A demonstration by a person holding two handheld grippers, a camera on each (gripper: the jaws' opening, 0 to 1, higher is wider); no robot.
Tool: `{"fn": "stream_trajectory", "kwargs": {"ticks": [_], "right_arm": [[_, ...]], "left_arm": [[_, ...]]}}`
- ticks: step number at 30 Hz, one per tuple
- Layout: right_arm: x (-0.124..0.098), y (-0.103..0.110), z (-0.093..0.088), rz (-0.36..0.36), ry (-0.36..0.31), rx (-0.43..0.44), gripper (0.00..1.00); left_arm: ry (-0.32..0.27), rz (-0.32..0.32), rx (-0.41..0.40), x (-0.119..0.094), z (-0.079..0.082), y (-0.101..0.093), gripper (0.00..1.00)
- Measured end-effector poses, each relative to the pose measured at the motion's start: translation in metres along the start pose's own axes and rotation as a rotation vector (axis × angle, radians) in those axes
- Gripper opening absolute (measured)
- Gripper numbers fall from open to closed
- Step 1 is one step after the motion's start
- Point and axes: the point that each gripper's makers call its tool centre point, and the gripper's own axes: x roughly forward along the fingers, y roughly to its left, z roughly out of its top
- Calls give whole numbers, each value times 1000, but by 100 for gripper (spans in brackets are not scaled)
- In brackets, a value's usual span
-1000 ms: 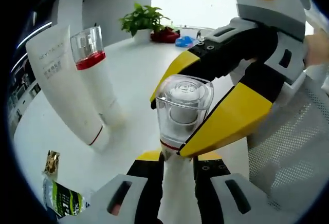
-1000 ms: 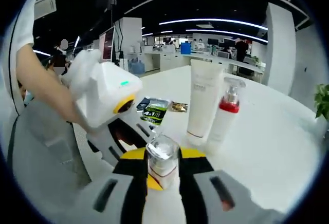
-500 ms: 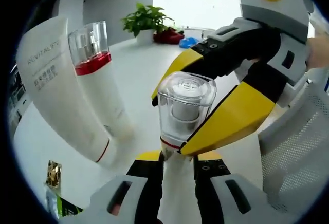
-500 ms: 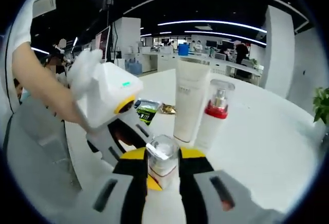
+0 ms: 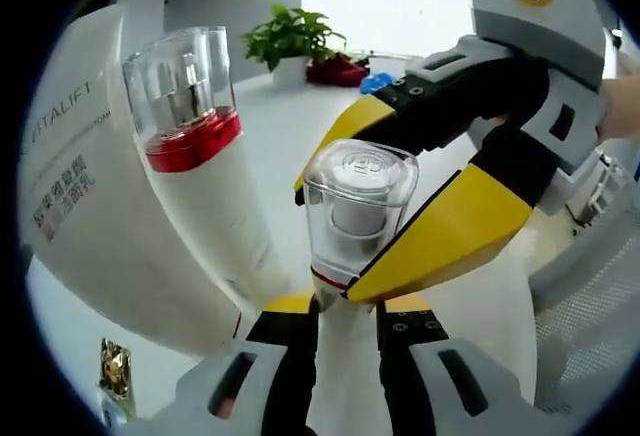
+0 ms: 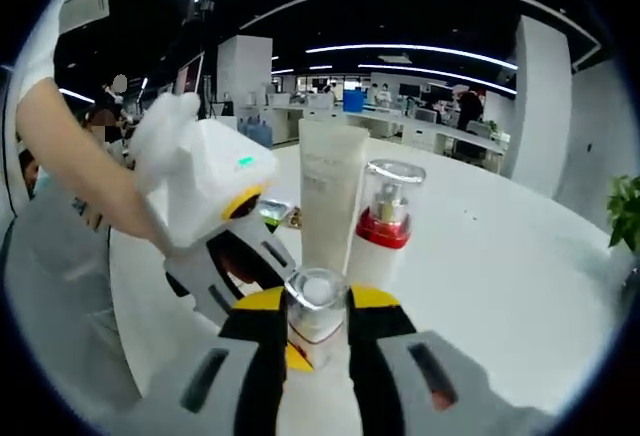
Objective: Arrange the skincare products in the storage area until every visible bottle or jar stands upright without overlapping.
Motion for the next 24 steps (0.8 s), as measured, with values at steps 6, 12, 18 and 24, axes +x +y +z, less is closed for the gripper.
{"fn": "stream_trajectory", "kwargs": {"ticks": [6, 12, 18, 24], "right_arm": [[5, -5, 2, 6, -4, -12, 22], [7, -6, -4, -5, 15, -6, 23], [7, -4, -13, -35, 32, 39, 26], [9, -7, -19, -92, 51, 90, 24]], "left_arm": [[-6, 22, -21, 2, 2, 9, 20], [-9, 29, -31, 2, 4, 10, 19], [-9, 24, -28, 3, 4, 10, 19], [-7, 29, -28, 3, 4, 13, 19]]}}
